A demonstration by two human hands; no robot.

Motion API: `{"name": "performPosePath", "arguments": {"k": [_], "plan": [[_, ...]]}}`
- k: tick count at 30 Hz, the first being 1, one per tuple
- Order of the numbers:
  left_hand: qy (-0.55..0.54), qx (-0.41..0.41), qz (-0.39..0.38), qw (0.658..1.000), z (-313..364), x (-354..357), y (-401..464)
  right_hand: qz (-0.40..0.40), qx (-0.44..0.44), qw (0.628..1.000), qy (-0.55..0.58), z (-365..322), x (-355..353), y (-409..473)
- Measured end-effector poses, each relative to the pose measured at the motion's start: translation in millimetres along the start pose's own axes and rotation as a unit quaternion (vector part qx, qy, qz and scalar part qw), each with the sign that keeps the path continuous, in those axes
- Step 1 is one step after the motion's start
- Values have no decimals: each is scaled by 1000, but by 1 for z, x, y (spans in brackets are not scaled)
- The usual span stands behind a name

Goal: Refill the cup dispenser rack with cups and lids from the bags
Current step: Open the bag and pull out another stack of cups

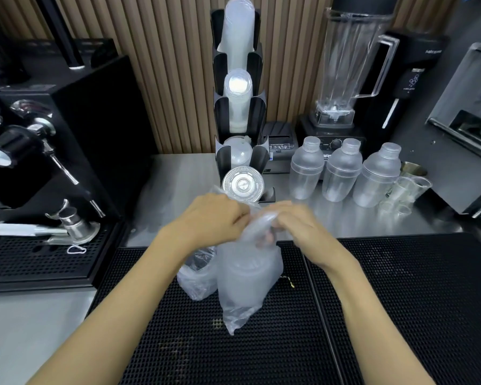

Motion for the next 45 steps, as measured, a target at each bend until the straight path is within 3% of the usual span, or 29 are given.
{"name": "performPosePath", "arguments": {"k": [3, 7, 10, 15, 20, 29, 35, 40, 45], "plan": [[23, -30, -87, 995, -7, 25, 4, -49, 140, 986, -70, 24, 17, -2], [-11, -34, -112, 993, -4, 38, 5, -30, 180, 928, -326, 31, 16, 9], [-4, -28, -126, 992, -3, 45, 4, -63, 218, 907, -354, 44, 23, 9], [-39, 35, -80, 995, 12, 45, -4, -55, 213, 927, -303, 57, 20, 5], [17, 67, -11, 998, 8, 36, -3, -6, 196, 971, -134, 66, 4, -4], [75, 150, 115, 979, 22, 37, -12, 12, 228, 965, -126, 92, 6, 3], [50, 160, 130, 977, 26, 32, -10, 24, 213, 968, -127, 96, 13, 16], [63, 180, 120, 974, 24, 43, -10, 37, 229, 972, 38, 119, 23, 18], [-71, 165, 82, 980, 24, 34, -18, 74, 237, 966, 77, 125, 16, 11]]}}
Point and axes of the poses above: each hand's wrist, its own y-axis towards the middle knuckle, its own x-axis out of the palm, z = x × y, the point moved 10 cm from there along y, towards the middle knuckle, and after that the axes turned 14 degrees about -z, right-handed, at the moved point
